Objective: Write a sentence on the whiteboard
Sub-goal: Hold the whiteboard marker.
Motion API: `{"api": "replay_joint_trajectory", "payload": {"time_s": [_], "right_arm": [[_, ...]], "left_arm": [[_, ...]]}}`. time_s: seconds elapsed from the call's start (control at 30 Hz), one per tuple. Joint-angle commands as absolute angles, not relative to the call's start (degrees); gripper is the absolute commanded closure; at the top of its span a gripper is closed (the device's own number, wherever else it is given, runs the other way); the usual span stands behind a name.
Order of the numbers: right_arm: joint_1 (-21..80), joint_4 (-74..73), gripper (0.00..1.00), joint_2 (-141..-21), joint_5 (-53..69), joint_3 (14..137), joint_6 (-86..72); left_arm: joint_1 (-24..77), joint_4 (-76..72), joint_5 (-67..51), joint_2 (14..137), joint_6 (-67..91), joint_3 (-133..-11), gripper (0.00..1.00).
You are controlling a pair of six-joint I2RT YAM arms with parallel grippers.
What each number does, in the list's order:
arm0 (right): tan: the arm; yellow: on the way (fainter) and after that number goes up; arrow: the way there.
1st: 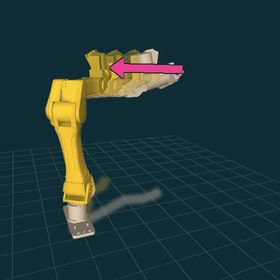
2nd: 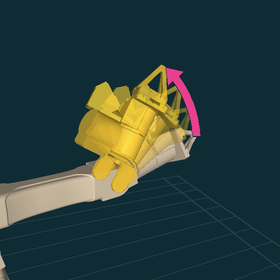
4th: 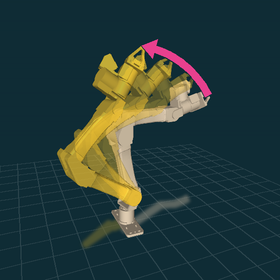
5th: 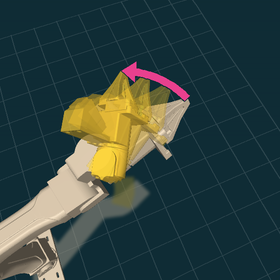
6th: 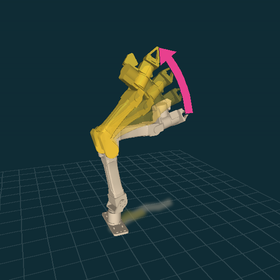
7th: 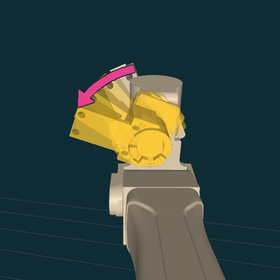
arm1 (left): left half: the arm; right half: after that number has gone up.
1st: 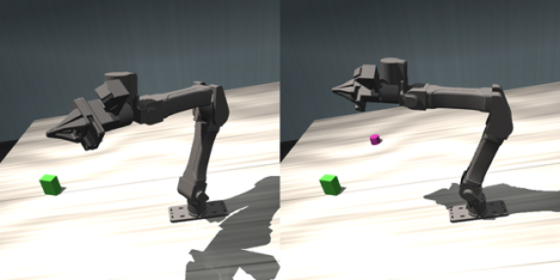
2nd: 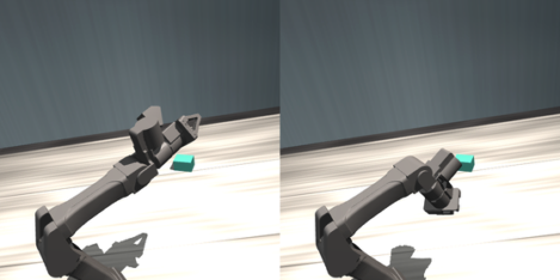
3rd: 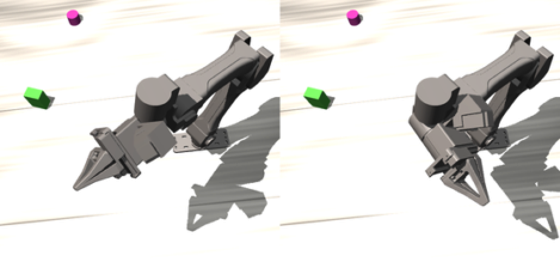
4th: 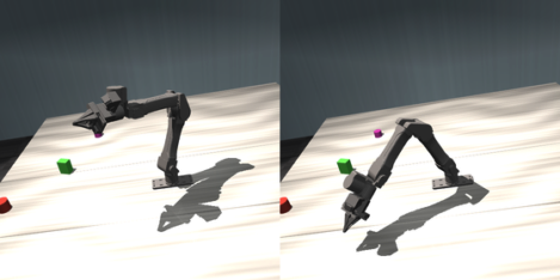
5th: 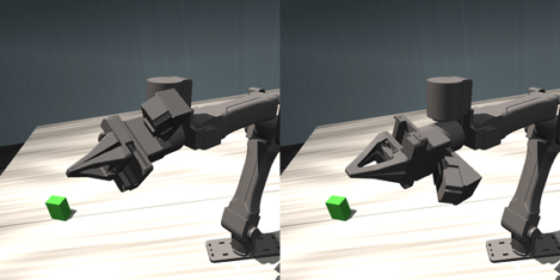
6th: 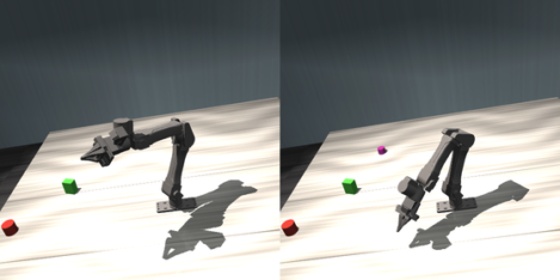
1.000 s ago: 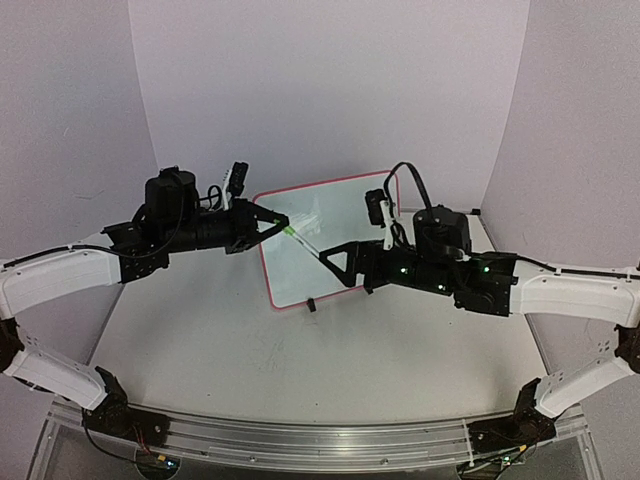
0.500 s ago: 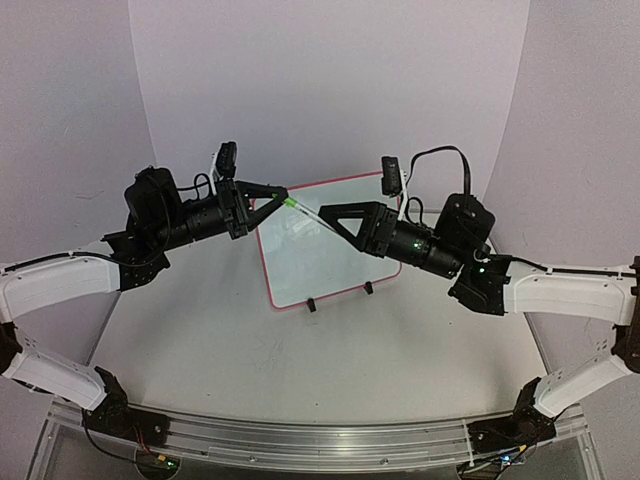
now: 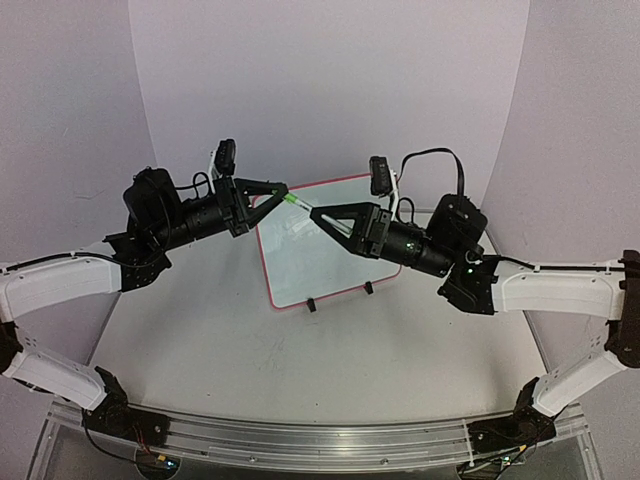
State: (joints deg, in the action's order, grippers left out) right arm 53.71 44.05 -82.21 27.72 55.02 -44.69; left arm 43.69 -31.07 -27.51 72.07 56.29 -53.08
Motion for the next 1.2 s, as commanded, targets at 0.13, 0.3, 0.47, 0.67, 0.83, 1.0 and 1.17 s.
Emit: {"api": "replay_joint_trajectory", "payload": {"time_s": [0.13,0.3,0.47,0.67,0.83,1.0,1.17], "right_arm": [[54.97,48.46,0.24,-84.13,26.88,58.53,-45.07],[55.10,48.80,0.27,-84.43,26.51,59.05,-44.79],[55.14,49.26,0.32,-84.31,25.94,58.83,-44.26],[55.12,50.67,0.47,-84.20,25.85,58.51,-44.03],[55.13,51.72,0.64,-83.61,24.79,57.56,-43.74],[55.12,52.93,0.67,-82.94,23.38,56.25,-43.83],[55.11,54.18,0.76,-82.45,22.47,55.32,-43.88]], "left_arm": [[44.83,-31.36,-25.62,72.89,52.54,-52.41,1.00],[45.23,-28.21,-25.16,72.61,50.75,-52.86,1.00],[45.34,-26.53,-25.39,72.45,50.27,-53.10,1.00],[45.44,-26.62,-26.38,73.41,51.28,-53.31,1.00],[45.44,-26.56,-26.65,73.06,51.49,-53.21,1.00],[45.44,-26.10,-26.53,72.12,51.45,-52.84,1.00],[45.44,-25.71,-26.29,71.34,51.50,-52.35,1.00]]}}
